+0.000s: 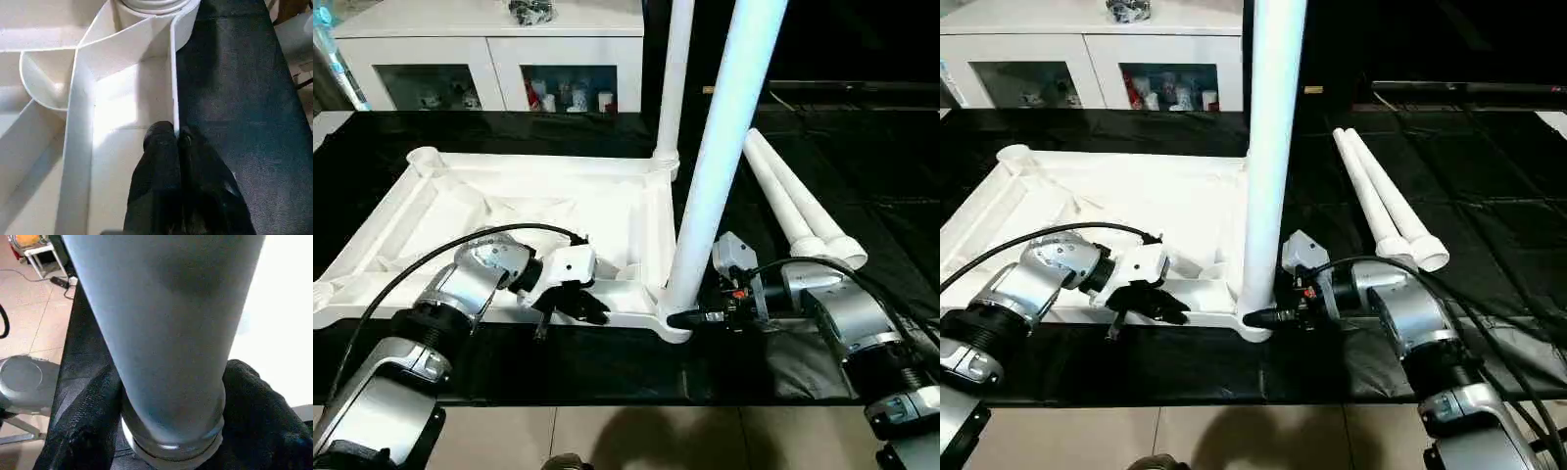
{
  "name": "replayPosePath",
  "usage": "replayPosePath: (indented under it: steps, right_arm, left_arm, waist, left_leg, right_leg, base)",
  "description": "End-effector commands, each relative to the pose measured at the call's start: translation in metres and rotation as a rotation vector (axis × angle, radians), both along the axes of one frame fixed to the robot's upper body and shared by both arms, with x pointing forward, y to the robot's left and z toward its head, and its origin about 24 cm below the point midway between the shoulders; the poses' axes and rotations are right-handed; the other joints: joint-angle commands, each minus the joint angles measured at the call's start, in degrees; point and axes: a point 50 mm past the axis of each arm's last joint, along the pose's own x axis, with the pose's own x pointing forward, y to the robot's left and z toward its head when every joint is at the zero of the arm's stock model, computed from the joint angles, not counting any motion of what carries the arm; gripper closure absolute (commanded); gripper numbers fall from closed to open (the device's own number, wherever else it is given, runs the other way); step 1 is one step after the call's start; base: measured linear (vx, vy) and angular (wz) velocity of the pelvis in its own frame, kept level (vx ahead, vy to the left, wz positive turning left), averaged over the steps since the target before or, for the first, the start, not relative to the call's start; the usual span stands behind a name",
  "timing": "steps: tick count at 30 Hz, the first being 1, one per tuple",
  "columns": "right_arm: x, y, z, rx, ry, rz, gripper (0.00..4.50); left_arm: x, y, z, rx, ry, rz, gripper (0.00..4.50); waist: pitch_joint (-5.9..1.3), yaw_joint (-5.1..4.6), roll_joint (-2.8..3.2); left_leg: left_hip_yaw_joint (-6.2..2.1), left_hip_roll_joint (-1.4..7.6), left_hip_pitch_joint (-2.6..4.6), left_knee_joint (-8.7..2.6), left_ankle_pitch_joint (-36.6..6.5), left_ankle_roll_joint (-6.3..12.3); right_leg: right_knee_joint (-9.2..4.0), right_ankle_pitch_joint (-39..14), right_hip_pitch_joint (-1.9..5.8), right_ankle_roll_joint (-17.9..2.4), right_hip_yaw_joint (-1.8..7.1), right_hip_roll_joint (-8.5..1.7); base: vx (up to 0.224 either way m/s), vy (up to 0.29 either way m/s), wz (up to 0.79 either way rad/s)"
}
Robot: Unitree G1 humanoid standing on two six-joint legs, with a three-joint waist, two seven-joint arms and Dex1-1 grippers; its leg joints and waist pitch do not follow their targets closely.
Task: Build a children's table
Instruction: Rotate leg to tighten
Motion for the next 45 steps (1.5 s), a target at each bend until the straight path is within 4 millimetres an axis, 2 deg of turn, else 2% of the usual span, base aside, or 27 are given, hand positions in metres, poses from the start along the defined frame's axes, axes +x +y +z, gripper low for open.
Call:
replayPosePath:
  steps: [1, 2, 4, 6, 7, 8, 9, 10, 11, 13, 14, 15, 17, 18, 20, 22, 23, 25, 26, 30, 31, 32, 35, 36, 39, 42, 45]
  right_arm:
    - [0.0, 0.011, 0.001, 0.055, -0.012, -0.032, 1.84]
    - [0.003, 0.015, -0.002, 0.06, -0.014, -0.095, 1.84]
    - [0.005, 0.017, -0.005, 0.058, -0.016, -0.138, 1.84]
    - [0.012, 0.025, -0.013, 0.055, -0.016, -0.29, 1.84]
    - [0.012, 0.025, -0.013, 0.055, -0.016, -0.29, 1.84]
    - [0.019, 0.036, -0.015, 0.088, -0.008, -0.423, 1.84]
    - [0.019, 0.036, -0.015, 0.088, -0.008, -0.423, 1.84]
    - [0.021, 0.039, -0.016, 0.097, -0.002, -0.458, 1.84]
    - [0.029, 0.053, -0.017, 0.104, 0.009, -0.573, 1.85]
    - [0.032, 0.062, -0.016, 0.107, 0.014, -0.612, 1.85]
    - [0.035, 0.073, -0.013, 0.107, -0.001, -0.639, 1.85]
    - [0.035, 0.074, -0.013, 0.107, -0.001, -0.64, 1.85]
    - [0.035, 0.084, -0.01, 0.094, -0.058, -0.618, 1.85]
    - [0.035, 0.086, -0.009, 0.093, -0.073, -0.607, 1.5]
    - [0.034, 0.087, -0.008, 0.095, -0.083, -0.598, 1.15]
    - [0.034, 0.085, -0.009, 0.092, -0.088, -0.607, 1.05]
    - [0.035, 0.083, -0.009, 0.089, -0.097, -0.612, 0.92]
    - [0.034, 0.081, -0.01, 0.084, -0.112, -0.612, 0.8]
    - [0.034, 0.078, -0.01, 0.082, -0.124, -0.604, 0.61]
    - [0.029, 0.06, -0.012, 0.067, -0.152, -0.56, 0.34]
    - [0.028, 0.054, -0.012, 0.062, -0.157, -0.546, 0.15]
    - [0.027, 0.053, -0.012, 0.061, -0.158, -0.541, 0.15]
    - [0.022, 0.033, -0.01, 0.042, -0.18, -0.46, 0.03]
    - [0.022, 0.028, -0.008, 0.04, -0.187, -0.437, 0.03]
    - [0.021, 0.01, 0.0, 0.035, -0.193, -0.378, 0.03]
    - [0.02, -0.003, 0.009, 0.037, -0.172, -0.302, 0.03]
    - [0.018, -0.008, 0.013, 0.028, -0.157, -0.241, 0.03]
  left_arm:
    - [0.009, -0.011, 0.003, -0.044, -0.039, 0.085, 4.5]
    - [0.013, -0.015, 0.004, -0.067, -0.049, 0.15, 4.5]
    - [0.016, -0.018, 0.005, -0.081, -0.058, 0.184, 4.5]
    - [0.024, -0.026, 0.008, -0.124, -0.07, 0.299, 4.5]
    - [0.024, -0.026, 0.008, -0.124, -0.07, 0.299, 4.5]
    - [0.029, -0.035, 0.01, -0.143, -0.088, 0.385, 4.5]
    - [0.029, -0.035, 0.01, -0.143, -0.088, 0.385, 4.5]
    - [0.031, -0.037, 0.011, -0.147, -0.093, 0.408, 4.5]
    - [0.036, -0.049, 0.014, -0.187, -0.097, 0.506, 4.5]
    - [0.037, -0.056, 0.016, -0.198, -0.104, 0.543, 4.5]
    - [0.036, -0.064, 0.017, -0.212, -0.103, 0.575, 4.5]
    - [0.036, -0.065, 0.017, -0.213, -0.103, 0.575, 4.5]
    - [0.033, -0.072, 0.018, -0.212, -0.112, 0.567, 4.5]
    - [0.032, -0.074, 0.018, -0.215, -0.115, 0.557, 4.5]
    - [0.03, -0.075, 0.018, -0.214, -0.119, 0.535, 4.5]
    - [0.029, -0.072, 0.017, -0.203, -0.133, 0.508, 4.5]
    - [0.028, -0.07, 0.016, -0.195, -0.136, 0.497, 4.5]
    - [0.026, -0.067, 0.016, -0.188, -0.14, 0.484, 4.5]
    - [0.025, -0.063, 0.015, -0.181, -0.135, 0.477, 4.5]
    - [0.022, -0.05, 0.013, -0.159, -0.126, 0.439, 4.5]
    - [0.022, -0.046, 0.012, -0.153, -0.122, 0.425, 4.5]
    - [0.022, -0.045, 0.012, -0.152, -0.122, 0.421, 4.5]
    - [0.019, -0.034, 0.011, -0.129, -0.117, 0.346, 4.5]
    - [0.017, -0.031, 0.011, -0.12, -0.114, 0.323, 4.5]
    - [0.013, -0.023, 0.012, -0.108, -0.086, 0.24, 4.5]
    - [0.007, -0.015, 0.012, -0.075, -0.052, 0.152, 4.5]
    - [0.005, -0.01, 0.012, -0.051, -0.047, 0.101, 4.5]
  waist:
    - [-4.56, -0.26, -0.39]
    - [-4.41, -0.47, -0.49]
    - [-4.27, -0.7, -0.43]
    - [-4.13, -1.22, -0.5]
    - [-4.14, -1.26, -0.45]
    - [-4.19, -1.4, -0.52]
    - [-4.22, -1.85, -0.4]
    - [-4.28, -2.01, -0.52]
    - [-4.24, -2.47, -0.39]
    - [-4.35, -3.0, -0.39]
    - [-4.48, -3.09, -0.36]
    - [-4.48, -3.09, -0.36]
    - [-4.67, -3.25, -0.79]
    - [-4.85, -3.12, -0.62]
    - [-4.89, -3.14, -0.58]
    - [-4.88, -3.19, -0.5]
    - [-4.81, -3.33, -0.76]
    - [-4.78, -3.36, -0.64]
    - [-4.76, -3.42, -0.62]
    - [-4.65, -3.54, -0.52]
    - [-4.65, -3.55, -0.3]
    - [-4.62, -3.56, -0.37]
    - [-4.57, -3.29, -0.45]
    - [-4.6, -3.17, -0.16]
    - [-4.64, -2.98, -0.1]
    - [-4.66, -2.36, -0.12]
    - [-4.69, -1.73, -0.11]
  left_leg:
    - [-1.04, 3.84, 1.05, -3.71, -11.3, 2.94]
    - [-1.1, 3.72, 1.12, -3.84, -12.3, 2.16]
    - [-1.27, 3.72, 1.25, -3.98, -13.4, 1.44]
    - [-1.42, 3.51, 1.24, -4.06, -14.4, 0.67]
    - [-1.4, 3.47, 1.43, -4.02, -14.8, 0.55]
    - [-1.41, 3.35, 1.28, -4.01, -14.6, 0.66]
    - [-1.55, 3.49, 1.38, -4.14, -14.6, 0.3]
    - [-1.55, 3.38, 1.35, -4.12, -14.6, 0.33]
    - [-1.42, 3.38, 1.18, -4.09, -13.9, 0.3]
    - [-1.5, 3.32, 1.22, -4.04, -13.4, 0.03]
    - [-1.35, 3.15, 1.1, -3.87, -12.3, 0.68]
    - [-1.35, 3.15, 1.1, -3.87, -12.3, 0.68]
    - [-1.2, 3.07, 0.8, -3.78, -9.7, 2.06]
    - [-1.15, 3.14, 0.69, -3.67, -8.1, 2.8]
    - [-1.09, 3.07, 0.53, -3.56, -6.6, 3.89]
    - [-1.1, 3.12, 0.54, -3.53, -6.4, 4.31]
    - [-1.13, 3.21, 0.47, -3.58, -6.4, 4.5]
    - [-1.12, 3.27, 0.5, -3.59, -6.8, 4.42]
    - [-1.09, 3.22, 0.52, -3.6, -7.1, 4.32]
    - [-1.07, 3.23, 0.59, -3.66, -8.1, 4.25]
    - [-1.09, 3.27, 0.66, -3.68, -8.4, 4.28]
    - [-1.06, 3.28, 0.64, -3.69, -8.8, 4.27]
    - [-1.04, 3.34, 0.66, -3.73, -9.5, 4.39]
    - [-1.04, 3.3, 0.66, -3.65, -9.6, 4.42]
    - [-1.01, 3.37, 0.62, -3.59, -9.8, 4.72]
    - [-1.01, 3.63, 0.82, -3.62, -10.2, 4.63]
    - [-1.03, 3.76, 0.9, -3.63, -10.3, 4.65]
  right_leg:
    - [-3.84, -16.8, 3.11, -9.3, 4.1, -4.92]
    - [-4.2, -19.6, 3.18, -8.5, 3.98, -4.88]
    - [-4.44, -21.6, 3.09, -8.0, 3.89, -4.98]
    - [-4.91, -24.5, 3.23, -6.6, 3.71, -5.04]
    - [-5.08, -25.2, 3.12, -6.3, 3.7, -5.07]
    - [-5.13, -25.4, 3.32, -5.9, 3.7, -5.15]
    - [-5.08, -24.8, 3.15, -6.4, 3.68, -5.13]
    - [-5.14, -24.6, 3.26, -6.2, 3.61, -5.05]
    - [-4.87, -22.9, 3.21, -6.7, 3.86, -5.0]
    - [-4.68, -21.6, 3.23, -7.7, 3.78, -4.94]
    - [-4.65, -20.1, 3.37, -8.0, 3.86, -5.04]
    - [-4.65, -20.1, 3.37, -8.0, 3.86, -5.04]
    - [-4.14, -16.2, 3.58, -8.7, 3.99, -4.85]
    - [-3.73, -13.7, 3.63, -9.2, 4.09, -4.92]
    - [-3.52, -11.7, 3.68, -9.7, 4.04, -4.78]
    - [-3.41, -11.1, 3.66, -10.0, 4.01, -4.72]
    - [-3.33, -11.0, 3.74, -10.2, 4.02, -4.79]
    - [-3.42, -11.6, 3.68, -10.0, 4.04, -4.85]
    - [-3.47, -12.0, 3.67, -9.9, 4.05, -4.83]
    - [-3.64, -12.9, 3.65, -9.3, 4.07, -4.77]
    - [-3.59, -12.9, 3.6, -9.4, 4.11, -4.69]
    - [-3.65, -13.0, 3.58, -9.5, 4.07, -4.64]
    - [-3.75, -13.7, 3.66, -8.9, 4.12, -4.58]
    - [-3.69, -13.5, 3.64, -9.1, 4.1, -4.66]
    - [-3.65, -13.0, 3.63, -9.6, 4.02, -4.61]
    - [-3.64, -13.5, 3.44, -10.0, 4.02, -4.57]
    - [-3.42, -13.0, 3.35, -10.2, 4.08, -4.56]
  base:
    - [0.0, 0.0, 0.0]
    - [0.0, 0.0, 0.0]
    - [0.0, 0.0, 0.0]
    - [0.0, 0.0, 0.0]
    - [0.0, 0.0, 0.0]
    - [0.0, 0.0, 0.0]
    - [0.0, 0.0, 0.0]
    - [0.0, 0.0, 0.0]
    - [0.0, 0.0, 0.0]
    - [0.0, 0.0, 0.0]
    - [0.0, 0.0, 0.0]
    - [0.0, 0.0, 0.0]
    - [0.0, 0.0, 0.0]
    - [0.0, 0.0, 0.0]
    - [0.0, 0.0, 0.0]
    - [0.0, 0.0, 0.0]
    - [0.0, 0.0, 0.0]
    - [0.0, 0.0, 0.0]
    - [0.0, 0.0, 0.0]
    - [0.0, 0.0, 0.0]
    - [0.0, 0.0, 0.0]
    - [0.0, 0.0, 0.0]
    - [0.0, 0.0, 0.0]
    - [0.0, 0.0, 0.0]
    - [0.0, 0.0, 0.0]
    - [0.0, 0.0, 0.0]
    - [0.0, 0.0, 0.0]
